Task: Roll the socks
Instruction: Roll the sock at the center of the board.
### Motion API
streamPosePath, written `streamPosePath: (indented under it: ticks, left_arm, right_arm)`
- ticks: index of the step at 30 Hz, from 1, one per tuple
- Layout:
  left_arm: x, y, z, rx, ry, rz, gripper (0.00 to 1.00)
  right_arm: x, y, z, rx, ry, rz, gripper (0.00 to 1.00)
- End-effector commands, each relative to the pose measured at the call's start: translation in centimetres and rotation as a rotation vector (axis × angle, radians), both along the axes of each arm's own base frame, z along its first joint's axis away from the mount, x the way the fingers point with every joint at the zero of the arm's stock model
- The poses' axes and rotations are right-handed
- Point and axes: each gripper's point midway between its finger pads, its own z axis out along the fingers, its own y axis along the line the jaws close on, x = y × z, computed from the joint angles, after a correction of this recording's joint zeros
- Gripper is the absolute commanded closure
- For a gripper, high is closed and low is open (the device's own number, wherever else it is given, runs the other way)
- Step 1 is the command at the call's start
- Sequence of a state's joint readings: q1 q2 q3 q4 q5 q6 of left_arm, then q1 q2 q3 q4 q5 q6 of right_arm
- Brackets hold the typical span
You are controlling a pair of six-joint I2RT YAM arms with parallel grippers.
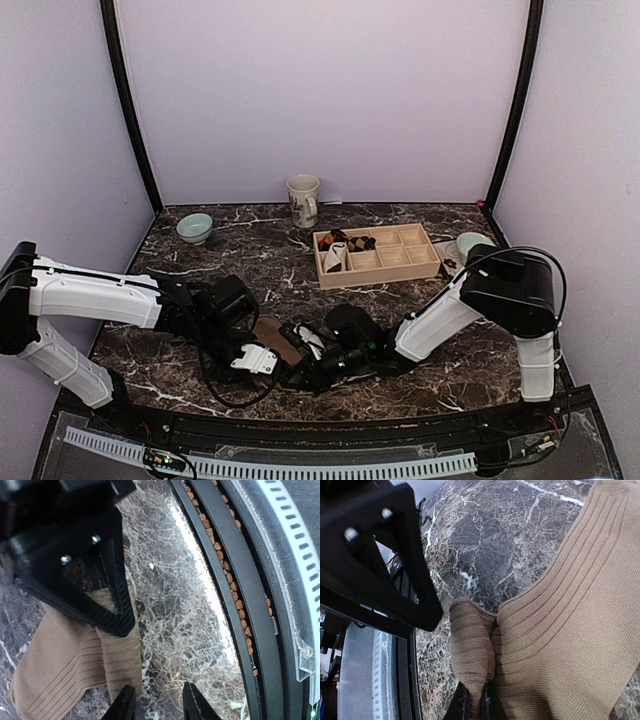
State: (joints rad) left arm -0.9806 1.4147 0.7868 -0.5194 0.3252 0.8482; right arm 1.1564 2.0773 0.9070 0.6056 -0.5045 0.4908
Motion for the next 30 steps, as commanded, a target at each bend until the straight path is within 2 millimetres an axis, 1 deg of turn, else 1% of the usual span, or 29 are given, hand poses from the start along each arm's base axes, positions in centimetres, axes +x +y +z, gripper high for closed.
streamPosePath:
  ticks: [1,3,5,8,11,14,18,20,23,24,25,26,27,28,30]
  left_arm:
    - [1.2,-0.9,-0.8,0.021,-0.045,0.020,0.66]
    - [1.9,-1.1,-1.3,0.018,-0.078,0.033,0.67]
    - [2.3,-1.5,-1.3,-0.011,-0.102,0.040,0.67]
    - [2.0,-1.8,-1.4,-0.038,-0.109,0.036,0.66]
    - [2.2,-2.1,-1.8,-0.039,-0.133,0.044,0.66]
    - [1.9,-2.4,-2.1,-0.034,-0.113,0.036,0.66]
    - [1.5,-2.2,-3.0,-0.011,-0.103,0.021,0.68]
    - [1.4,-1.9,-3.6,0.009,-0.103,0.015,0.72]
    - [1.4,-1.3,-4.9,0.047,-0.097,0.019,0.83]
    - [1.4,-1.3,-5.1,0.051,-0.092,0.023,0.86]
    - [1.3,-1.3,-5.1,0.050,-0.087,0.028,0.87]
    - [1.1,-1.3,-5.1,0.047,-0.077,0.026,0.88]
    - [0.9,-1.3,-5.1,0.044,-0.065,0.023,0.88]
    - [0.6,-1.2,-5.2,0.045,-0.051,0.019,0.88]
    - [0.3,-1.1,-5.6,0.062,-0.027,0.019,0.88]
  right_arm:
    - [-2.1,-5.9,-8.1,-0.320,0.174,-0.038,1.00]
    - [-2.1,-5.7,-8.0,-0.314,0.175,-0.039,1.00]
    - [-2.1,-5.6,-8.2,-0.321,0.180,-0.041,1.00]
    - [-2.2,-5.7,-8.4,-0.324,0.194,-0.040,1.00]
    - [-2.3,-5.8,-8.5,-0.329,0.198,-0.039,1.00]
    - [-2.2,-5.6,-8.4,-0.326,0.198,-0.042,1.00]
    - [-2.1,-5.3,-8.3,-0.313,0.202,-0.051,1.00]
    - [-2.0,-5.3,-8.2,-0.307,0.204,-0.055,1.00]
    - [-1.9,-5.3,-7.9,-0.292,0.196,-0.064,1.00]
    - [-1.8,-5.2,-7.7,-0.283,0.188,-0.070,0.98]
    - [-1.3,-5.3,-7.5,-0.288,0.172,-0.091,0.92]
    - [-1.1,-5.5,-7.4,-0.291,0.156,-0.104,0.78]
    - [-0.7,-5.4,-6.8,-0.276,0.139,-0.116,0.15]
    - [-0.3,-5.6,-6.4,-0.270,0.120,-0.136,0.02]
    - [0.4,-6.0,-5.7,-0.253,0.083,-0.173,0.01]
